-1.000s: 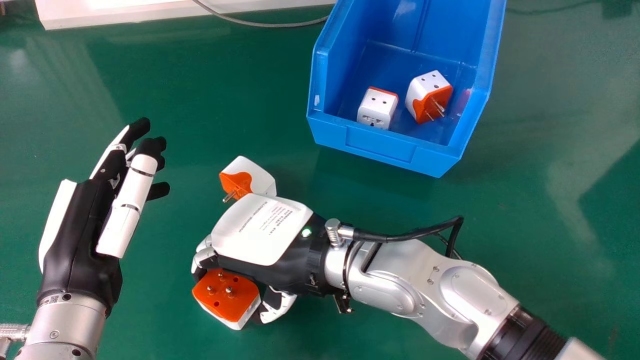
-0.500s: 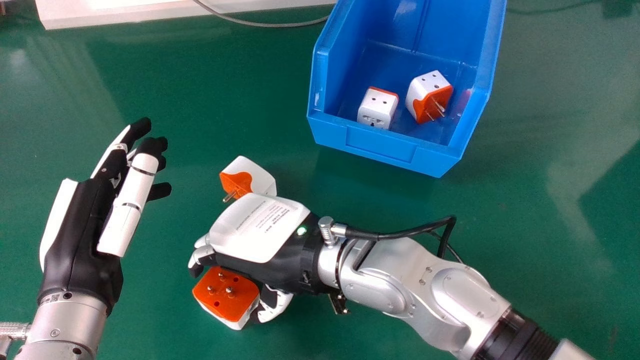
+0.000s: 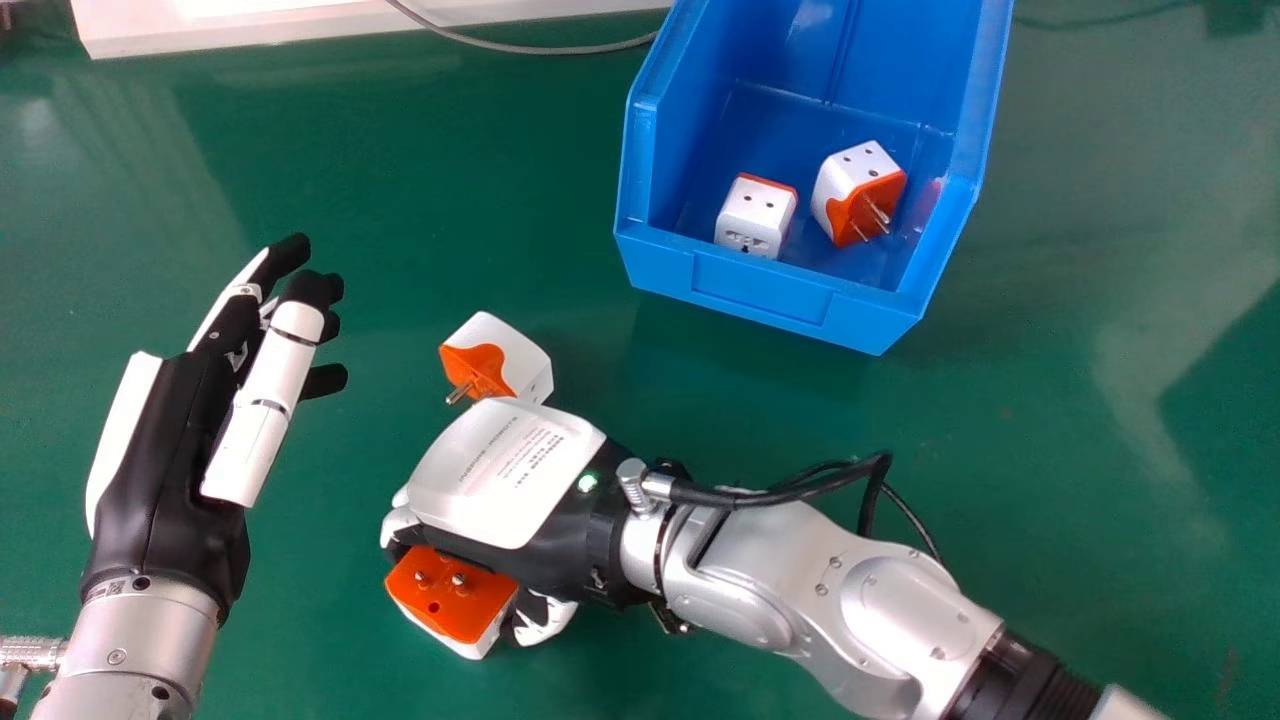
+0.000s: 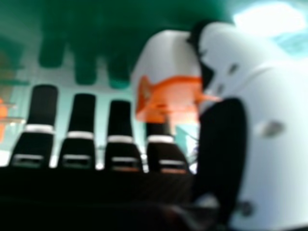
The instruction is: Pick all objects and put in blue box
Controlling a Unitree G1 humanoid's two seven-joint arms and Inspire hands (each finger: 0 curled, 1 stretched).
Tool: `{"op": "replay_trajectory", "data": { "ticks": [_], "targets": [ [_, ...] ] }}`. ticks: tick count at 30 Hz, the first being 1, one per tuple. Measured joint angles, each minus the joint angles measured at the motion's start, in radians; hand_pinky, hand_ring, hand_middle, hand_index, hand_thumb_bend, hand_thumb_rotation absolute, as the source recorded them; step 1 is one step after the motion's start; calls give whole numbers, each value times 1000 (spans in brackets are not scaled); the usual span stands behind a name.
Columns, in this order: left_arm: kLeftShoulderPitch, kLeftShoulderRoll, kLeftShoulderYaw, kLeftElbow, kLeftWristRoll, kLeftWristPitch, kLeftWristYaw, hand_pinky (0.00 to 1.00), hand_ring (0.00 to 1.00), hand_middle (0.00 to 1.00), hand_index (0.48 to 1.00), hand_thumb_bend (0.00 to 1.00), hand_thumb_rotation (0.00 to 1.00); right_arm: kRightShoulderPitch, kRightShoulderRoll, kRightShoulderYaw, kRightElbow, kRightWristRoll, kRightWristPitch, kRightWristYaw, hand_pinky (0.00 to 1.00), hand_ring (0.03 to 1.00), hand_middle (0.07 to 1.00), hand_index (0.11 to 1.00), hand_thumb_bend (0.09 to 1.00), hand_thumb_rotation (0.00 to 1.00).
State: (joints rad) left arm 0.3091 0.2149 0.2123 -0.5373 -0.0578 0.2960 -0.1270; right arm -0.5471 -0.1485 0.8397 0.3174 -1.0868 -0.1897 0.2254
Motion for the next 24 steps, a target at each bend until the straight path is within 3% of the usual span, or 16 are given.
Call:
{"op": "replay_trajectory", "data": {
  "ticks": [2,3,4,5,6,10,13,17,24],
  "targets": [
    [-1,0,0,-2,1,2,0,789,864,872,911,470,874,0,3,0,10,-5,1,-30,592,718,744,641,437,63],
    [-1,0,0,-2,2,3,0,788,864,871,911,468,874,0,5,0,19,-5,0,-46,492,598,671,612,453,50],
    [-2,0,0,-2,4,4,1,788,864,871,911,468,874,0,7,0,26,-4,0,-59,492,598,671,612,453,50],
    [-3,0,0,-3,7,5,1,787,863,870,910,467,875,0,8,0,34,-3,-4,-73,403,492,630,585,469,40],
    [-4,0,0,-3,8,5,1,787,863,870,910,467,875,1,8,-1,45,-3,-12,-96,403,492,630,585,469,40],
    [-7,-1,-1,-7,9,15,2,783,860,867,910,464,876,0,7,-1,93,-2,-48,-183,184,252,536,518,506,16],
    [-9,-2,-2,-14,10,22,2,781,859,866,909,462,877,-5,7,-1,113,-2,-61,-229,139,199,493,503,512,10],
    [-9,-2,-2,-22,17,22,2,779,858,865,908,461,878,-7,8,-4,119,15,-65,-241,132,185,454,501,515,6],
    [-13,-3,-2,-22,17,23,2,774,856,862,905,459,879,0,14,-6,116,25,-41,-239,126,173,405,498,517,2]
  ]
}}
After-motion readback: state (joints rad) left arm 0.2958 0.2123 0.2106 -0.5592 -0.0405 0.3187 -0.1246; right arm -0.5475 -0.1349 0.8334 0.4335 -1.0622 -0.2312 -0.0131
